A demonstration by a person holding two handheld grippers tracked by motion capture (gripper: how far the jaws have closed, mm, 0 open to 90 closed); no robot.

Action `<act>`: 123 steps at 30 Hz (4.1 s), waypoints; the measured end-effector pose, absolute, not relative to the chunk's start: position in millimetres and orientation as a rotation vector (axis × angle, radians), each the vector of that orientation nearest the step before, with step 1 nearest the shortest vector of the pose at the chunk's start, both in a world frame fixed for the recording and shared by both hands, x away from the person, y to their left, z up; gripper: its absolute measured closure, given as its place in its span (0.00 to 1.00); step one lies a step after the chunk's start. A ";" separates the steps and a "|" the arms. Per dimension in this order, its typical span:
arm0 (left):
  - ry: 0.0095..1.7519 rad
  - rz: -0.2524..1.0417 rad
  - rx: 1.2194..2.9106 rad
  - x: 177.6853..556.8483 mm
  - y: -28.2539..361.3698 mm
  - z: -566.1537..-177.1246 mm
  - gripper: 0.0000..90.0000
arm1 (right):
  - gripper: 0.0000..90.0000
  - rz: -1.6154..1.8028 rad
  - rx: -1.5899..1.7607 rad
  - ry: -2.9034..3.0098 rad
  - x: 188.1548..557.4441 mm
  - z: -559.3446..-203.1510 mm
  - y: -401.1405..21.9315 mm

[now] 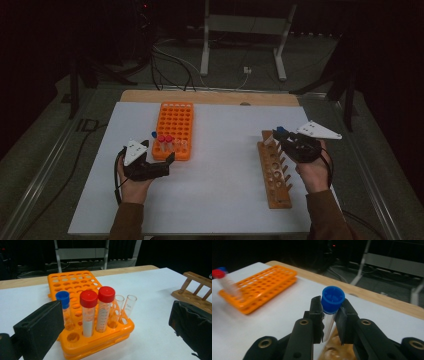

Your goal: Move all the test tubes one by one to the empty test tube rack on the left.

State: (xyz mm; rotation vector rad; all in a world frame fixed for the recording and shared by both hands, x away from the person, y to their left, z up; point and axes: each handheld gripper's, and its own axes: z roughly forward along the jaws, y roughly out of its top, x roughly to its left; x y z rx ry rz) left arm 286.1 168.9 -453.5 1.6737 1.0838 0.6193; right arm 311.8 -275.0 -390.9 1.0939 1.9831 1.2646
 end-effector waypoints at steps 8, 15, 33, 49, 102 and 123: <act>1.065 0.617 1.676 284.6 163.1 -451.5 0.01 | 0.85 1.306 1.077 2.051 296.3 -415.8 -256.1; 1.034 0.608 1.675 282.0 152.5 -448.0 0.01 | 0.85 1.333 1.051 2.094 292.7 -420.1 -243.3; 0.772 0.469 1.780 274.6 71.0 -451.7 0.07 | 0.85 1.385 0.980 2.203 284.3 -422.1 -207.8; 0.669 0.410 1.939 273.0 16.8 -460.6 0.50 | 0.85 1.423 0.948 2.288 279.7 -426.3 -189.9; 0.951 0.594 1.705 276.7 159.1 -450.1 0.86 | 0.00 1.453 1.132 2.015 281.6 -422.0 -242.1; 1.145 0.772 1.630 305.1 194.7 -468.2 0.86 | 0.00 1.461 1.128 2.002 281.1 -421.6 -243.2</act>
